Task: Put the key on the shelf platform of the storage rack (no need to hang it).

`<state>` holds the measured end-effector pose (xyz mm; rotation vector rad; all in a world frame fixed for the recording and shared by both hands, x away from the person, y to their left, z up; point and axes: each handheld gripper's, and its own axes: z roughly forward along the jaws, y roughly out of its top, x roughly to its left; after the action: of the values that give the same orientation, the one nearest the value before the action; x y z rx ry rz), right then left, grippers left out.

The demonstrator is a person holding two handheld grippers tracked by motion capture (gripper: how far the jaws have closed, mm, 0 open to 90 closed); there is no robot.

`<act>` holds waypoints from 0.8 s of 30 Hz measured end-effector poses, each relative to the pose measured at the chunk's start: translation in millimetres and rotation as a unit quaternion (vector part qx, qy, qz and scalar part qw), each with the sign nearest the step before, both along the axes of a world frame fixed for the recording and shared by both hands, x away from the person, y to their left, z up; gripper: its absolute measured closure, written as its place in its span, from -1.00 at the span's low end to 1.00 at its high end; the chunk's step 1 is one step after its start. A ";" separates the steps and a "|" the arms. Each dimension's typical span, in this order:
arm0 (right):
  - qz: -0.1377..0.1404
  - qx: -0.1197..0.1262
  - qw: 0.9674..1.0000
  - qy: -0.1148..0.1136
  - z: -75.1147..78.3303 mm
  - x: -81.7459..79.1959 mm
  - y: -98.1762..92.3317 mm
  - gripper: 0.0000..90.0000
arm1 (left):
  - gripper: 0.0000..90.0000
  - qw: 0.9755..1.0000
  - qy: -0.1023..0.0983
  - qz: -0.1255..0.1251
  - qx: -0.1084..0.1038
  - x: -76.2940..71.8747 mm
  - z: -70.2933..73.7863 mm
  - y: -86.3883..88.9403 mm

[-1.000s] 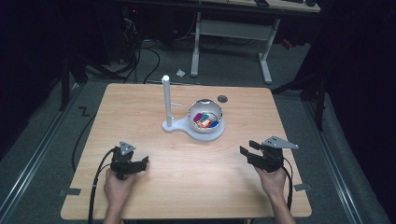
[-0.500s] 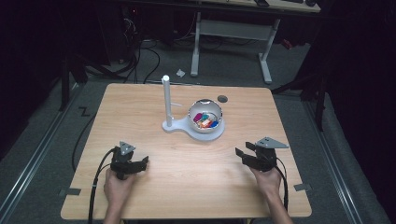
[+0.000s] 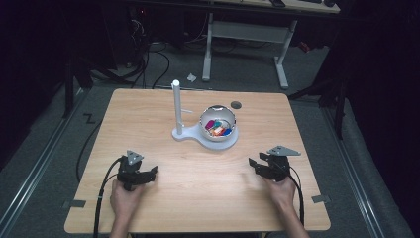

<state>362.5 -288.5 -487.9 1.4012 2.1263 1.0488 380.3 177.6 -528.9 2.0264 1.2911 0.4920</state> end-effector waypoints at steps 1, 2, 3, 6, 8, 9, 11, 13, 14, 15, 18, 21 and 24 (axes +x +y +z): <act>-0.001 -0.001 1.000 0.001 -1.6 0.8 0.0 0.02 | -0.51 1.000 0.000 0.000 0.000 0.0 0.0 0.0; -0.002 -0.001 1.000 0.002 -3.0 1.4 -0.1 0.02 | -0.51 1.000 0.000 0.000 0.000 0.0 0.0 0.0; -0.003 -0.003 1.000 0.005 -5.3 2.4 -0.3 0.02 | -0.51 1.000 0.000 0.000 0.000 0.0 0.0 0.0; -0.009 -0.004 1.000 0.010 -10.1 3.8 -1.2 0.02 | -0.51 1.000 0.000 0.000 0.000 0.0 0.0 0.0; -0.012 -0.007 1.000 0.011 -13.4 4.9 -2.5 0.02 | -0.51 1.000 0.000 0.000 0.000 0.0 0.0 0.0; -0.013 -0.008 1.000 0.011 -14.4 5.1 -3.1 0.02 | -0.51 1.000 0.000 0.000 0.000 0.0 0.0 0.0; -0.018 -0.007 1.000 0.014 -16.6 5.5 -4.1 0.02 | -0.51 1.000 0.000 0.000 0.000 0.0 0.0 0.0; -0.023 -0.008 1.000 0.013 -18.2 5.8 -5.2 0.02 | -0.51 1.000 0.000 0.000 0.000 0.0 0.0 0.0; -0.024 -0.009 1.000 0.014 -19.1 6.0 -6.1 0.02 | -0.51 1.000 0.000 0.000 0.000 0.0 0.0 0.0; -0.024 -0.010 1.000 0.013 -19.7 6.3 -6.6 0.02 | -0.51 1.000 0.000 0.000 0.000 0.0 0.0 0.0; -0.030 -0.017 0.999 0.017 -22.4 7.5 -7.7 0.01 | -0.51 1.000 0.000 0.000 0.000 0.0 0.0 0.0; -0.034 -0.030 0.999 0.019 -24.5 8.6 -6.9 0.00 | -0.51 1.000 0.000 0.000 0.000 0.0 0.0 0.0; -0.039 -0.042 0.998 0.018 -27.0 10.0 -5.9 0.00 | -0.51 1.000 0.000 0.000 0.000 0.0 0.0 0.1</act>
<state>372.4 -294.4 -514.9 1.4610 2.0967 0.9003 380.4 177.6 -528.9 2.0265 1.2909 0.4915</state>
